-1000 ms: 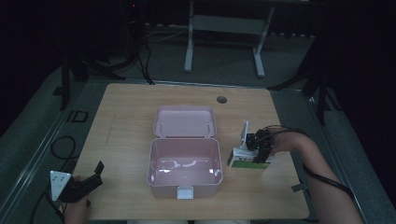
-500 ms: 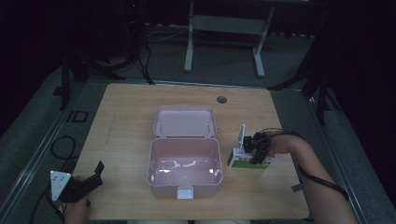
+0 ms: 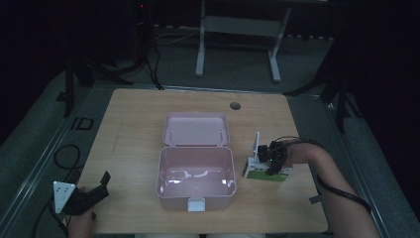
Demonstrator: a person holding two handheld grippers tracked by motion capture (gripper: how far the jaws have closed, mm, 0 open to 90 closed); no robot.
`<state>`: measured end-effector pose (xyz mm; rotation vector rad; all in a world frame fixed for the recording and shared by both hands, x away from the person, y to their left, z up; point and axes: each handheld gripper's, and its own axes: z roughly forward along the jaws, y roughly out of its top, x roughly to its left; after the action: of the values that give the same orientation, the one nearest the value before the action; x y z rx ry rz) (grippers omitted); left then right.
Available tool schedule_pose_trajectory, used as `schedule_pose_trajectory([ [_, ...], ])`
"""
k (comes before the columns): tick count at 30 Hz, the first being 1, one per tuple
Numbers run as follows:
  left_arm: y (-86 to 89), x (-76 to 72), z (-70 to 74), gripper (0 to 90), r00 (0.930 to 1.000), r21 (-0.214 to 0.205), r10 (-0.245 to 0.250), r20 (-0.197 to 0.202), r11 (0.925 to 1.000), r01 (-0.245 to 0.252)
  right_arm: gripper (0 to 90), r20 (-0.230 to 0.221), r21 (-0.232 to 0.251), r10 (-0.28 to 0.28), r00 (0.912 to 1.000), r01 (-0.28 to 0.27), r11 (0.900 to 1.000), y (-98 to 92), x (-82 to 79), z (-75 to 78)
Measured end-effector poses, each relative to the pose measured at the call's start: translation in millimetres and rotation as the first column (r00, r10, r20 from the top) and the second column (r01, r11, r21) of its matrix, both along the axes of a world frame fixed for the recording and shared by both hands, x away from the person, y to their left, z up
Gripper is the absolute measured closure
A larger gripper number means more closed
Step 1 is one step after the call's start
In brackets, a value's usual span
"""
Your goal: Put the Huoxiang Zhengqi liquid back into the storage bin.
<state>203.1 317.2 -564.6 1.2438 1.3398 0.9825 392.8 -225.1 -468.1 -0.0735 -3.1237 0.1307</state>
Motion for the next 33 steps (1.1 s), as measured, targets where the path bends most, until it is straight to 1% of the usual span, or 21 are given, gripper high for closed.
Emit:
schedule_pose_trajectory([
  [1, 0.0, 0.0, 0.0, 0.3, 1.0, 0.0, 0.0, 0.0, 1.0, 0.0, 62.9, 0.008, -0.002, -0.019, 0.9998, 0.019, 0.9998, -0.6, -0.2, 3.4],
  [4, 0.0, 0.0, 0.0, 0.3, 1.0, 0.001, 0.0, -0.001, 1.0, 0.0, 62.9, 0.012, -0.003, -0.026, 0.9996, 0.026, 0.9997, -1.3, -0.6, 7.0],
  [5, 0.0, -0.1, 0.0, 0.3, 1.0, 0.002, 0.0, -0.001, 1.0, 0.0, 62.9, 0.011, -0.002, -0.034, 0.9994, 0.034, 0.9994, -1.7, -1.5, 10.6],
  [9, -0.1, 0.0, 0.0, 0.3, 1.0, 0.0, 0.001, 0.0, 1.0, -0.001, 63.0, 0.003, 0.003, -0.034, 0.9994, 0.034, 0.9994, -1.3, -4.4, 15.8],
  [11, -0.1, 0.0, 0.0, 0.3, 1.0, 0.002, 0.001, -0.001, 1.0, -0.001, 63.2, 0.001, 0.002, -0.023, 0.9997, 0.023, 0.9997, 0.0, -7.8, 21.1],
  [13, -0.1, 0.1, 0.0, 0.3, 1.0, 0.002, 0.001, -0.001, 1.0, -0.001, 63.2, 0.001, 0.002, -0.015, 0.9999, 0.015, 0.9999, 0.5, -8.9, 23.2],
  [14, 0.0, 0.0, 0.0, 0.3, 1.0, 0.002, 0.002, -0.002, 1.0, -0.002, 63.3, 0.004, 0.009, -0.015, 0.9999, 0.015, 0.9998, 1.5, -11.2, 28.0],
  [16, -0.1, 0.0, 0.0, 0.3, 1.0, 0.001, 0.002, -0.001, 1.0, -0.002, 63.5, 0.009, 0.018, -0.012, 0.9999, 0.012, 0.9998, 2.2, -13.3, 33.0],
  [17, -0.1, 0.0, 0.0, 0.3, 1.0, 0.002, 0.003, -0.001, 1.0, -0.003, 63.5, 0.009, 0.018, -0.012, 0.9999, 0.012, 0.9998, 2.2, -13.3, 33.0],
  [18, -0.1, 0.0, 0.0, 0.3, 1.0, 0.002, 0.004, -0.002, 1.0, -0.004, 63.6, 0.013, 0.021, -0.007, 0.9999, 0.007, 0.9997, 2.9, -15.3, 38.1],
  [19, -0.1, 0.0, 0.0, 0.3, 1.0, 0.002, 0.004, -0.002, 1.0, -0.004, 63.6, 0.013, 0.021, -0.007, 0.9999, 0.007, 0.9997, 2.9, -15.3, 38.1],
  [21, -0.2, 0.1, 0.1, 0.3, 1.0, 0.002, 0.004, -0.002, 1.0, -0.004, 63.8, 0.019, 0.024, -0.004, 0.9998, 0.003, 0.9997, 3.2, -18.6, 45.8],
  [28, -0.2, 0.1, 0.1, 0.3, 1.0, 0.002, 0.006, -0.002, 1.0, -0.006, 63.7, 0.023, 0.023, -0.008, 0.9997, 0.007, 0.9997, 3.2, -22.7, 60.4],
  [29, -0.2, 0.1, 0.1, 0.3, 1.0, 0.002, 0.006, -0.002, 1.0, -0.006, 63.7, 0.023, 0.023, -0.008, 0.9997, 0.007, 0.9997, 3.2, -22.7, 60.4],
  [32, -0.2, 0.1, 0.1, 0.3, 1.0, 0.0, 0.007, -0.002, 1.0, -0.007, 63.7, 0.029, 0.019, -0.02, 0.9994, 0.019, 0.9996, 3.5, -25.7, 74.3],
  [33, -0.2, 0.1, 0.1, 0.3, 1.0, 0.0, 0.007, -0.002, 1.0, -0.007, 63.7, 0.029, 0.019, -0.02, 0.9994, 0.019, 0.9996, 3.5, -25.7, 74.3],
])
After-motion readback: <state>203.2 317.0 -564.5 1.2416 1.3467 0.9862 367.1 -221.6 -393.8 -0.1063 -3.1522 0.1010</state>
